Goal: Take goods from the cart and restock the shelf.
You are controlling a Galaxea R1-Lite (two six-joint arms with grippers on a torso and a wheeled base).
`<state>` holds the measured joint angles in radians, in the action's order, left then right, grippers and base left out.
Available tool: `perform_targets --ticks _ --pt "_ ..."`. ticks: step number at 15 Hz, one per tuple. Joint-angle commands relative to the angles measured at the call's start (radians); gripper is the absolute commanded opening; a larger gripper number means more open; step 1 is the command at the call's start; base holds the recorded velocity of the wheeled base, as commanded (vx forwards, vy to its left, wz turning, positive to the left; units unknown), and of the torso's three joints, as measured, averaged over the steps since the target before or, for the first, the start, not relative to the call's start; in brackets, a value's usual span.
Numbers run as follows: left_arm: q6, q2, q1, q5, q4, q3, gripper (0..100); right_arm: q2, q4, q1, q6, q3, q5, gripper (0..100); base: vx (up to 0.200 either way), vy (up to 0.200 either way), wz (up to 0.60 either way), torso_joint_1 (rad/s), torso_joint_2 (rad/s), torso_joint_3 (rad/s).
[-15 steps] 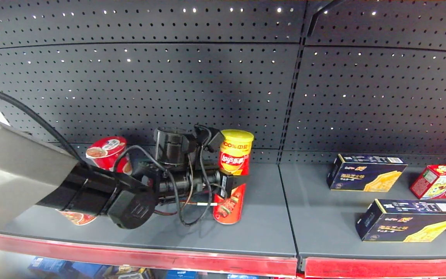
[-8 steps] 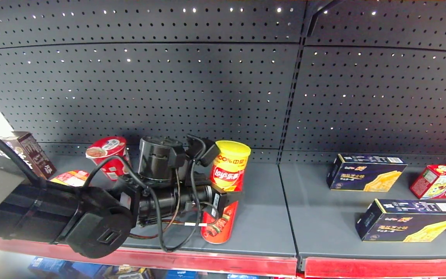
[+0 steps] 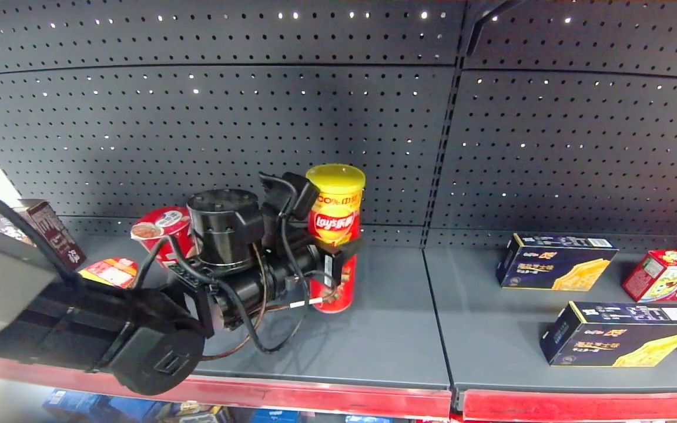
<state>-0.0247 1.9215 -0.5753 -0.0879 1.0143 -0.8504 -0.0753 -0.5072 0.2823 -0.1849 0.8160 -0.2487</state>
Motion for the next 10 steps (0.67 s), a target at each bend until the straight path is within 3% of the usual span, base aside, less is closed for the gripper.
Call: perform_targets --ticks 1,2,3,4,8,10 --pt "-0.017 0.289 -0.035 0.189 0.520 0.025 0 -0.001 -0.001 0.000 0.001 0.000 0.000 0 0.000 0.000 0.00 0.000 0.00 0.000" --pt "-0.037 0.343 -0.041 0.232 0.557 0.007 0 -0.001 -0.001 0.000 0.002 0.000 0.000 0 0.000 0.000 0.00 0.000 0.00 0.000" --pt "-0.113 0.314 -0.043 0.247 0.547 -0.001 0 -0.001 -0.002 0.000 0.001 0.000 0.003 0 0.000 0.000 0.00 0.000 0.00 0.000" --pt "-0.162 0.269 -0.044 0.247 0.534 -0.004 0 -0.001 -0.002 0.000 0.001 0.000 0.003 0 0.000 0.000 0.00 0.000 0.00 0.000" --pt "-0.161 0.214 -0.052 0.260 0.524 0.008 0 -0.001 -0.001 0.000 0.002 0.000 0.003 0 0.000 0.000 0.00 0.000 0.00 0.000" --pt "-0.124 0.177 -0.074 0.263 0.523 0.039 0 -0.001 -0.001 0.000 0.002 0.006 0.003 0 0.000 0.000 0.00 0.000 0.00 0.000"
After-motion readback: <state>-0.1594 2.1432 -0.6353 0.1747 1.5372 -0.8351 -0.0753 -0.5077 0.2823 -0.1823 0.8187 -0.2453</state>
